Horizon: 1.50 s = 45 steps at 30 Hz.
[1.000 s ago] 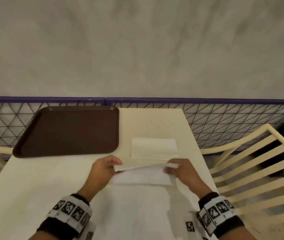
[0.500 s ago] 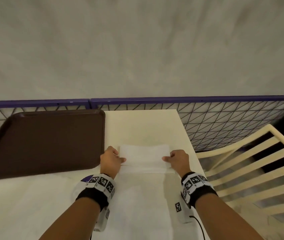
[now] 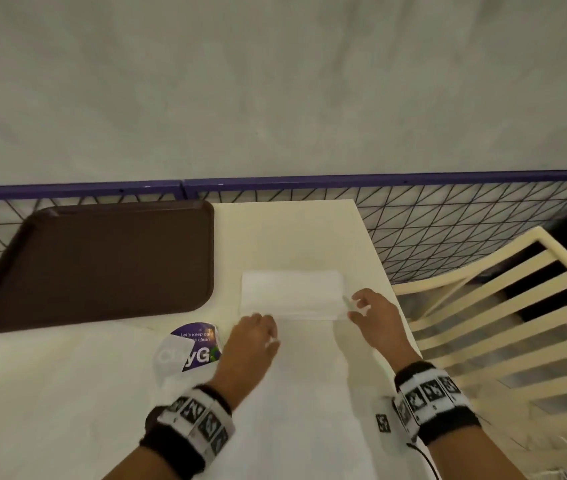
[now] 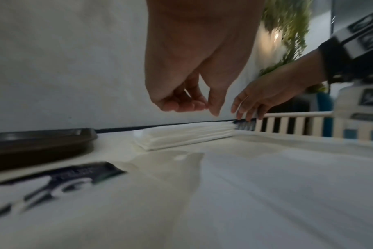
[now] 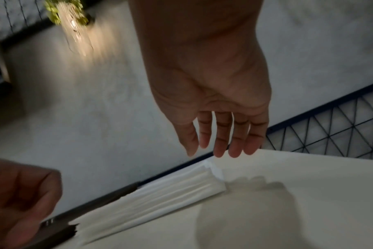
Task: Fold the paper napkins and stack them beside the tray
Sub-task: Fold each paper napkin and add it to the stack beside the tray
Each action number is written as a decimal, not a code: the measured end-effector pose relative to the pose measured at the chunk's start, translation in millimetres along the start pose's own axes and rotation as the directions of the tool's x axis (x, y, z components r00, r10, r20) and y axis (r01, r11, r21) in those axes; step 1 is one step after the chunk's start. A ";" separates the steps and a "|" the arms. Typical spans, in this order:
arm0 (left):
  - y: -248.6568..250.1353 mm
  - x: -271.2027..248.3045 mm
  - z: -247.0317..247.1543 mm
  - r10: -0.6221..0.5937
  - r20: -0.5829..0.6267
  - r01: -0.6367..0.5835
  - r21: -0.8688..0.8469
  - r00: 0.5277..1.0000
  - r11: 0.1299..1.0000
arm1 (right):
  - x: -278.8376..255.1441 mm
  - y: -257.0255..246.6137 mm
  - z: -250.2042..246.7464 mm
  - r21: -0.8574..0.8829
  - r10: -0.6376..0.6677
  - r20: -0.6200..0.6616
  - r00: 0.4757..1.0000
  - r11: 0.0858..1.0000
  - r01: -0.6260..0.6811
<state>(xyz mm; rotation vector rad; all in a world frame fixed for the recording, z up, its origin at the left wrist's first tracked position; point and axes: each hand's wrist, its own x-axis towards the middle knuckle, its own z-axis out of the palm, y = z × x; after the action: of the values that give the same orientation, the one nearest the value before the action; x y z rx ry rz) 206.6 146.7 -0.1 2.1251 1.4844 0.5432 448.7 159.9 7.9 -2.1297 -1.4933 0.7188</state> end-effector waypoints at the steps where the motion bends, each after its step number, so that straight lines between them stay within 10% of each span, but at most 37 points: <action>1: 6.2 -14.4 4.5 0.022 0.082 -0.023 0.011 0.996 1.000 | -15.0 4.3 -4.1 0.033 -0.015 -0.002 1.000 0.999 0.016; 6: 25.6 -67.1 33.4 -0.035 0.506 -0.110 0.253 0.862 0.961 | -85.2 29.0 -9.3 0.099 0.038 0.077 0.996 0.994 -0.045; 10: 33.2 -76.4 41.2 -0.109 0.501 -0.125 0.411 0.859 0.903 | -129.2 33.5 0.1 0.125 -0.017 0.137 0.990 0.992 0.000; 14: 38.6 -83.2 35.1 -0.051 0.512 -0.193 0.412 0.857 0.890 | -155.6 12.8 19.8 -0.055 -0.278 0.371 0.886 0.946 0.320; 19: 41.6 -107.5 8.7 0.015 0.316 0.034 -0.148 0.949 0.988 | -163.6 -32.6 21.2 -0.175 -0.313 0.513 0.800 0.874 0.454; 23: 24.6 -130.6 -34.2 -0.103 0.346 0.293 -0.557 0.932 0.777 | -162.5 -60.6 2.8 0.022 -0.329 0.485 0.811 0.931 0.364; 28: -5.6 -160.9 -74.8 -0.202 0.389 0.396 -0.523 0.899 0.754 | -151.0 -86.2 -16.7 0.332 -0.307 0.246 0.919 0.918 0.218; 33: -20.8 -162.8 -109.6 -0.367 0.029 0.293 -0.661 0.930 0.691 | -158.8 -87.8 -8.8 0.507 -0.258 0.147 0.955 0.849 0.151; 38: -28.0 -185.4 -132.5 -0.286 -0.243 0.099 -0.576 0.927 0.811 | -196.1 -76.8 24.0 0.611 -0.313 0.031 0.949 0.757 0.230; 45: -72.4 -261.4 -96.1 -0.213 0.004 0.175 -0.584 0.977 0.793 | -249.1 -20.1 79.1 0.649 -0.394 0.192 0.899 0.738 0.185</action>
<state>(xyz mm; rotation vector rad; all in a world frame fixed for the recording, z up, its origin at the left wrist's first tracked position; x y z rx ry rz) 10.9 -63.0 22.2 1.4695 1.3243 0.8646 313.7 -64.6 0.1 -1.2825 -1.4319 1.2695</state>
